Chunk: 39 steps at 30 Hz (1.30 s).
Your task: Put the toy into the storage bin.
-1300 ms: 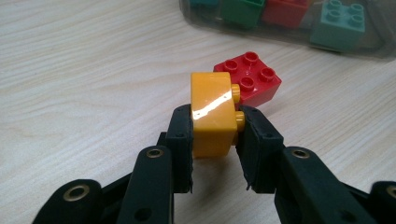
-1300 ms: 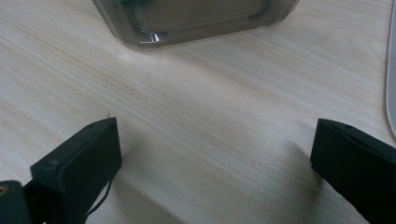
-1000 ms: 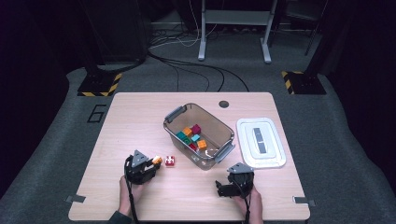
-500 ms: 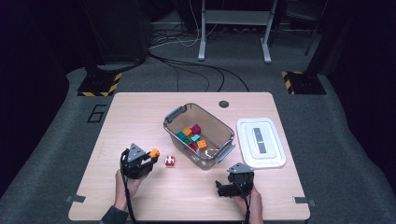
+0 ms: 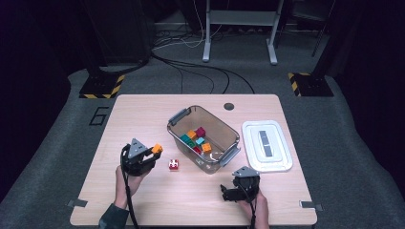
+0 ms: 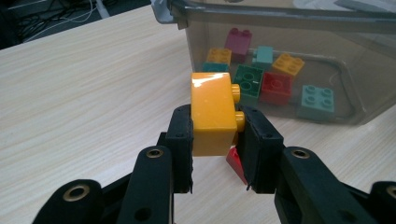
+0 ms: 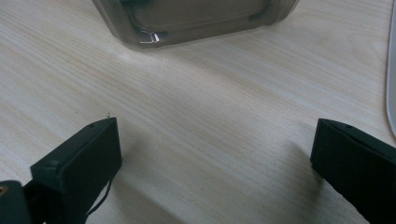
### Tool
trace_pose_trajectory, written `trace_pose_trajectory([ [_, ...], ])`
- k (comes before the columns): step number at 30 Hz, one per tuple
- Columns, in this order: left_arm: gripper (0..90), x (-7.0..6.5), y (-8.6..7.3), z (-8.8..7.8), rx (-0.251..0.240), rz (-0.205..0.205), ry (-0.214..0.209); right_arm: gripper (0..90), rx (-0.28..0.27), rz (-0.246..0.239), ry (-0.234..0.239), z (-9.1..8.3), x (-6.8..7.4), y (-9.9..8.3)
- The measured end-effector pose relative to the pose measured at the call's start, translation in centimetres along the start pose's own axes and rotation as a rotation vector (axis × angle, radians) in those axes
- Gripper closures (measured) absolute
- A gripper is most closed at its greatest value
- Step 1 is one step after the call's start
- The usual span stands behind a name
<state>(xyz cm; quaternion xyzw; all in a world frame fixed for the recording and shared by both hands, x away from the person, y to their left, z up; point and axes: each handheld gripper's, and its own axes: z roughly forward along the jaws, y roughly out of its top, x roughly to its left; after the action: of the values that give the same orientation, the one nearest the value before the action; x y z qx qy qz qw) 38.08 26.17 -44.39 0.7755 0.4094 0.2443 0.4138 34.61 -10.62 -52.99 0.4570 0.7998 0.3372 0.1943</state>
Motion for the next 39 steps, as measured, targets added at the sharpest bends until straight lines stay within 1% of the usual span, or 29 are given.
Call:
trace_pose_trajectory([
  [2, 66.9, 0.0, 0.5, -0.1, -0.009, -0.005, -0.006, 0.9, 0.001, 0.007, 0.001, 0.0, 0.1, 0.0],
  [3, 66.9, 0.0, 0.8, -0.2, -0.009, 0.002, -0.005, 0.9, 0.0, 0.0, 0.002, 0.0, 0.0, 0.0],
  [6, 66.9, 0.0, 1.7, -0.4, -0.009, 0.023, -0.007, 1.0, 0.0, 0.0, 0.003, 0.0, 0.0, 0.0],
  [12, 66.9, 0.1, 2.9, -0.9, -0.027, 0.046, -0.008, 0.9, -0.001, 0.0, 0.0, 0.0, 0.0, 0.0],
  [15, 66.9, 0.3, 3.7, -1.1, -0.027, 0.055, -0.008, 1.0, 0.0, 0.002, 0.002, 0.0, 0.0, 0.0],
  [17, 66.9, 0.3, 4.1, -1.0, -0.032, 0.055, -0.015, 0.9, 0.0, 0.001, 0.002, 0.0, 0.0, 0.0],
  [19, 66.9, 0.4, 4.6, -1.0, -0.035, 0.066, -0.015, 0.9, 0.001, 0.004, 0.0, 0.0, 0.0, 0.0],
  [26, 66.9, 0.5, 6.0, -0.6, -0.038, 0.078, -0.026, 0.9, 0.001, 0.004, 0.0, 0.0, 0.0, 0.0],
  [31, 66.9, 0.3, 7.0, -0.5, -0.045, 0.08, -0.037, 0.9, 0.0, 0.001, 0.003, 0.0, 0.0, 0.0],
  [32, 66.9, 0.3, 7.2, -0.4, -0.045, 0.086, -0.036, 0.9, 0.001, 0.005, 0.002, 0.0, 0.0, 0.0],
  [36, 66.9, 0.3, 8.1, -0.1, -0.047, 0.096, -0.039, 0.9, 0.001, 0.005, -0.001, 0.0, 0.0, 0.0],
  [37, 66.9, 0.3, 8.4, 0.1, -0.046, 0.091, -0.043, 0.9, 0.001, 0.005, 0.0, 0.0, 0.0, 0.0],
  [39, 66.9, 0.2, 8.9, 0.3, -0.054, 0.097, -0.047, 0.9, 0.001, 0.005, 0.0, 0.0, 0.0, 0.0],
])
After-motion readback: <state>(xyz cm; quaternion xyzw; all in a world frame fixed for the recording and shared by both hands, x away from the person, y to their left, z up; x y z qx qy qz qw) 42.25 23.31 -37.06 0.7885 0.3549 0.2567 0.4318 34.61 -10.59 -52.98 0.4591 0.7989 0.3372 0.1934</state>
